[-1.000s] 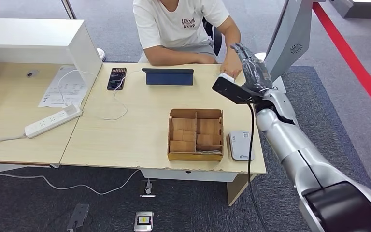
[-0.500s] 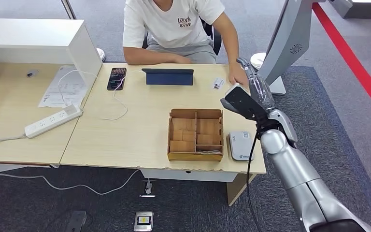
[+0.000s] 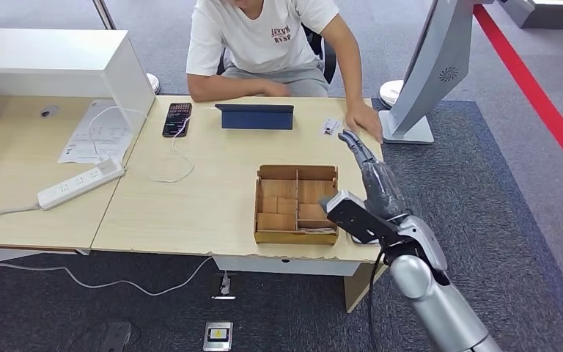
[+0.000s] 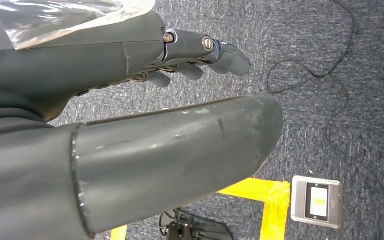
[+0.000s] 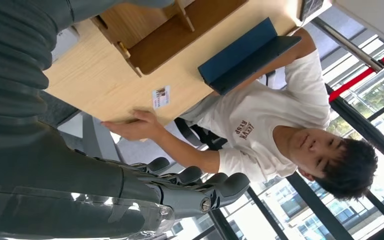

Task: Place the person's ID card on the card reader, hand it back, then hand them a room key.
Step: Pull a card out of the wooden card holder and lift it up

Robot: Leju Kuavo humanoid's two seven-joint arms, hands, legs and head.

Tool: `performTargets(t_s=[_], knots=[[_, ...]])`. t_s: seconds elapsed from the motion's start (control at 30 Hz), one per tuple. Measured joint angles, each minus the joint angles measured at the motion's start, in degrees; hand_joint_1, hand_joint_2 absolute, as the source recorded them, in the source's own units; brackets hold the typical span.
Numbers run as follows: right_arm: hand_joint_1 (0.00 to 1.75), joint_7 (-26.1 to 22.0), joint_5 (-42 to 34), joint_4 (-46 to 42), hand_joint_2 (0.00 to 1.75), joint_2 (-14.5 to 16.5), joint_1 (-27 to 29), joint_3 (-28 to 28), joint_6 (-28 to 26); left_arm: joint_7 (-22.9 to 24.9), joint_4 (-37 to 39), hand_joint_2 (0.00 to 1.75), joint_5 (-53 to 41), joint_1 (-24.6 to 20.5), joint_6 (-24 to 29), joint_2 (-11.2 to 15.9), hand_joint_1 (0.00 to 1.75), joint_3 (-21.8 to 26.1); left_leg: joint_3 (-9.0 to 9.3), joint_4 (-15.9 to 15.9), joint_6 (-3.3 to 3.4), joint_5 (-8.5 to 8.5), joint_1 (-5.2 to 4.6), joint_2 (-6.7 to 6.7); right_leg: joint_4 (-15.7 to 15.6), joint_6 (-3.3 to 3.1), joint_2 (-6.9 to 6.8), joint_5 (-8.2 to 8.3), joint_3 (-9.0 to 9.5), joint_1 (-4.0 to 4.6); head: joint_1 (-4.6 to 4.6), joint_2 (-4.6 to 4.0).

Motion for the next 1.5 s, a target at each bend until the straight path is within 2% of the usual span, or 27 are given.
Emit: performTargets(t_s=[0.33,0.83,1.5], knots=[[0.00,1.24,8.93,-3.01,1.75,-0.10,3.26,3.29,-1.16,0.89,0.01,0.00,-0.89,-0.52,-0.26,-0.13,0.00,0.00,0.00,0.00,0.00,0.00,0.00,0.00,0.00,0.00,0.00,0.00,0.00,0.00,0.00,0.00],[0.00,6.37,23.19,2.33,1.75,-0.07,3.60,8.15,-7.70,2.42,0.01,0.00,0.35,-1.10,-0.75,-0.34,0.00,0.58,-0.02,-0.01,0.00,0.00,0.00,-0.01,0.00,0.00,0.00,-0.01,0.00,0.00,0.00,0.00],[0.00,6.67,22.55,5.33,1.75,-0.11,4.01,10.20,-6.75,2.86,0.07,0.00,1.41,-0.95,-0.59,-0.85,0.00,2.47,-0.01,-0.01,0.00,0.00,0.00,0.00,0.00,0.00,0.00,-0.01,-0.01,0.00,0.01,0.00]])
